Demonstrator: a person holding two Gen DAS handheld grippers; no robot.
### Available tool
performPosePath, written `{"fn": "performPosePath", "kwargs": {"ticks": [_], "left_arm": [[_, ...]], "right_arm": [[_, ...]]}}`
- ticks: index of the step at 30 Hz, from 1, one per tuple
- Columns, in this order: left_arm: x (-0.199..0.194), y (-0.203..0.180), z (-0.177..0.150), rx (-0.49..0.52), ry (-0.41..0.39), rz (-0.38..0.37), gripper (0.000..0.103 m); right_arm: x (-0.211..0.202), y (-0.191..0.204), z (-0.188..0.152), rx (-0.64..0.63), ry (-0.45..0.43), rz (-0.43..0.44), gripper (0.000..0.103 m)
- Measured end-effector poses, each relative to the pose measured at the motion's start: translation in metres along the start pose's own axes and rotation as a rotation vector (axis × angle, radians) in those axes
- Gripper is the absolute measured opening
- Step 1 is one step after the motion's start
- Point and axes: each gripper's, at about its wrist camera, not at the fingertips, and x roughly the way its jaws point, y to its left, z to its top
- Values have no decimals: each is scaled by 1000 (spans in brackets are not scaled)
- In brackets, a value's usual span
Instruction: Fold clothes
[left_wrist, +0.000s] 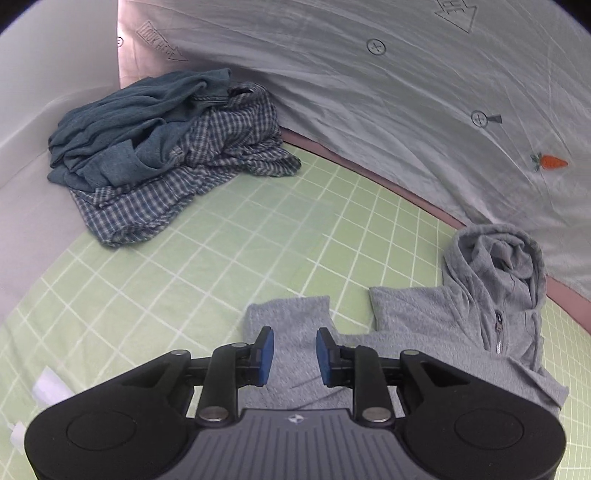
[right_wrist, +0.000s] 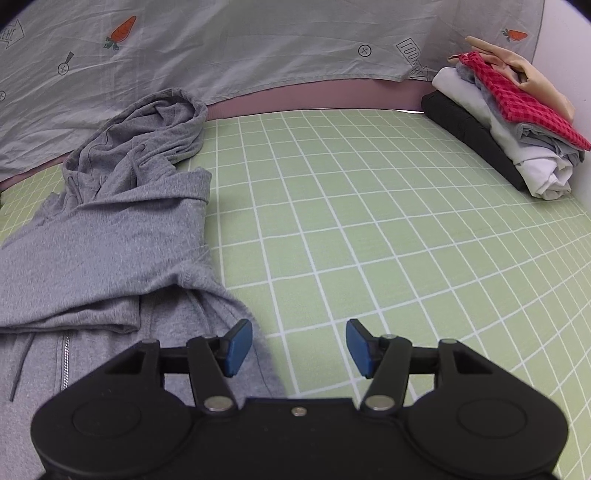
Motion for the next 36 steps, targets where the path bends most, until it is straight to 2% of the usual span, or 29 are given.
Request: {"fn": "performPosePath", "kwargs": {"ticks": [2, 4, 8, 11, 15, 18, 19, 20, 25, 32, 36], "left_arm": [[10, -11, -7, 15, 38, -19, 29], [18, -23, -14, 42, 70, -21, 29], [32, -43, -27, 101, 119, -8, 32], [41, -53, -34, 146, 132, 31, 32], [49, -57, -35, 162, 144, 61, 32], [54, -59, -35, 177, 150, 81, 32], [55, -61, -35, 190, 149, 90, 32], [57, -63, -35, 202, 149, 98, 32], [60, -69, -35, 254, 142, 126, 32], [61, -67, -34, 250, 150, 117, 32], [61, -68, -33, 240, 153, 123, 32]], "right_arm": [[7, 1, 11, 23, 1, 51, 47], [15, 3, 22, 51, 1, 91, 43], [34, 14, 45, 80, -4, 151, 39], [48, 23, 58, 93, 5, 213, 38], [63, 26, 67, 115, 19, 267, 34], [74, 23, 75, 147, 26, 302, 25], [78, 22, 77, 158, 29, 314, 18], [81, 21, 80, 169, 31, 326, 17], [100, 16, 92, 224, 44, 386, 16], [128, 9, 112, 303, 61, 467, 16], [145, 4, 128, 349, 49, 485, 16]]}}
